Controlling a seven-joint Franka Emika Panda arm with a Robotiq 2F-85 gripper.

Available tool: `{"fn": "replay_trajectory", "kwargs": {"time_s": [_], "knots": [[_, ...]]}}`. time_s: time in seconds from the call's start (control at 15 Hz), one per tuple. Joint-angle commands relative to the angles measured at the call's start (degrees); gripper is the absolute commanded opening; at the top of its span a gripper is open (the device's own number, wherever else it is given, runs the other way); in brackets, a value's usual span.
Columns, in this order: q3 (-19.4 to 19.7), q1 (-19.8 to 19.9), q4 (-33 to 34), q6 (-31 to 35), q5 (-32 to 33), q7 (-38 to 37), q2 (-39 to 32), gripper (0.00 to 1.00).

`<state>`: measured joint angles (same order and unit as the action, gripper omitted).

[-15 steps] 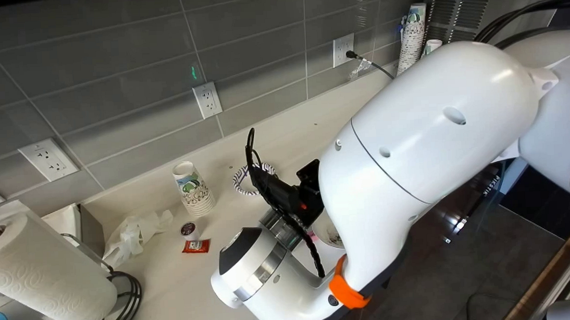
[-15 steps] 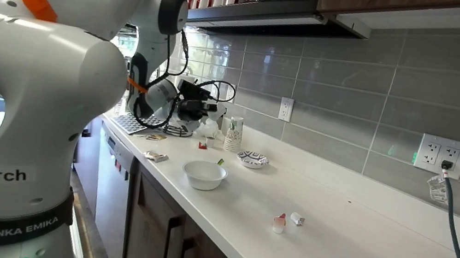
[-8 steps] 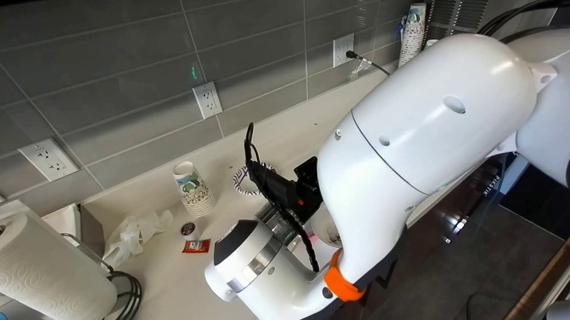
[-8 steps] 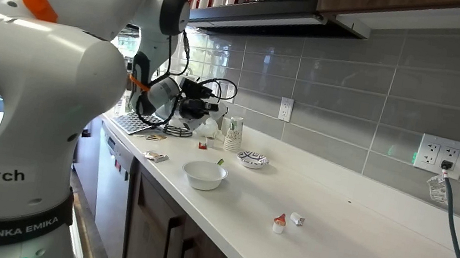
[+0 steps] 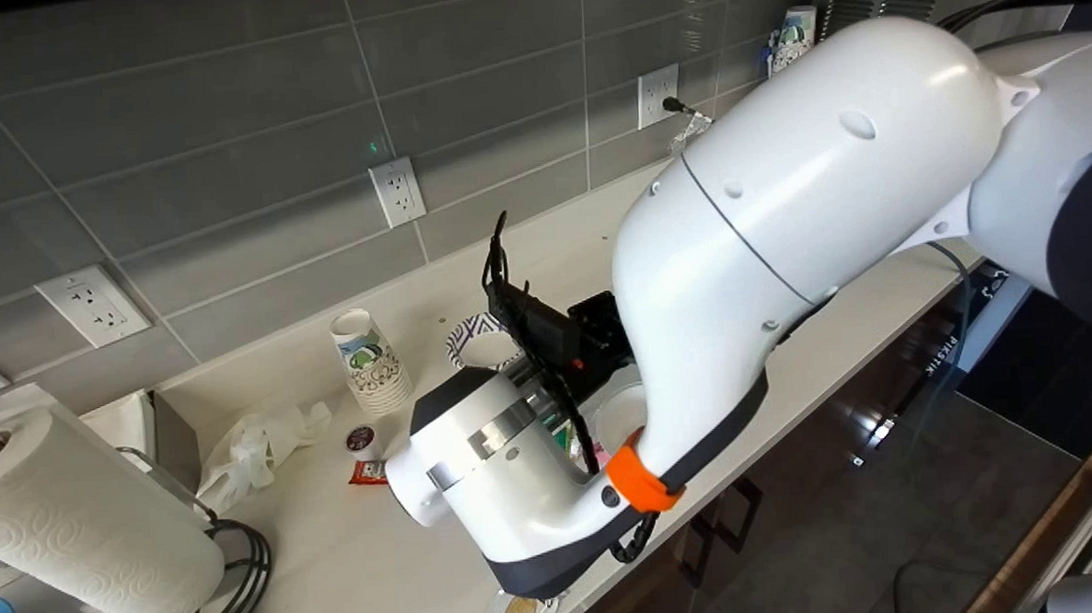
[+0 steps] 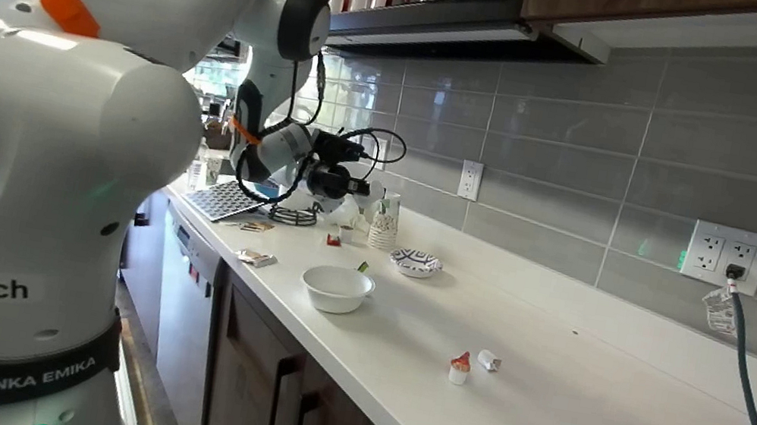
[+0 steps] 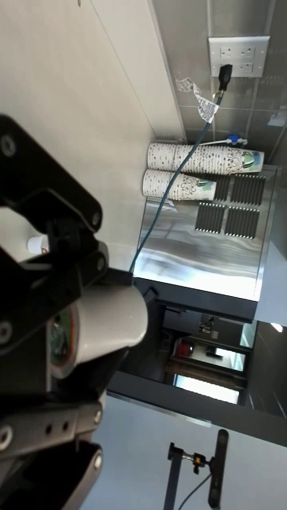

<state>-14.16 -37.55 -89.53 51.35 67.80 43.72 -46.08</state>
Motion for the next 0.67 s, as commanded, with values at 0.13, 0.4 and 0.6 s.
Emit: {"fn": "replay_trajectory", "kwargs": {"time_s": [0.13, 0.4, 0.6], "knots": [[-5.53, 7.61, -1.59, 7.11, -4.85, -8.67, 2.80, 0.13], [-7.53, 12.28, -4.22, 14.39, -8.68, -13.95, 5.46, 0.13], [-7.70, 14.74, -6.90, 19.44, -10.79, -17.46, 8.09, 0.13]]}}
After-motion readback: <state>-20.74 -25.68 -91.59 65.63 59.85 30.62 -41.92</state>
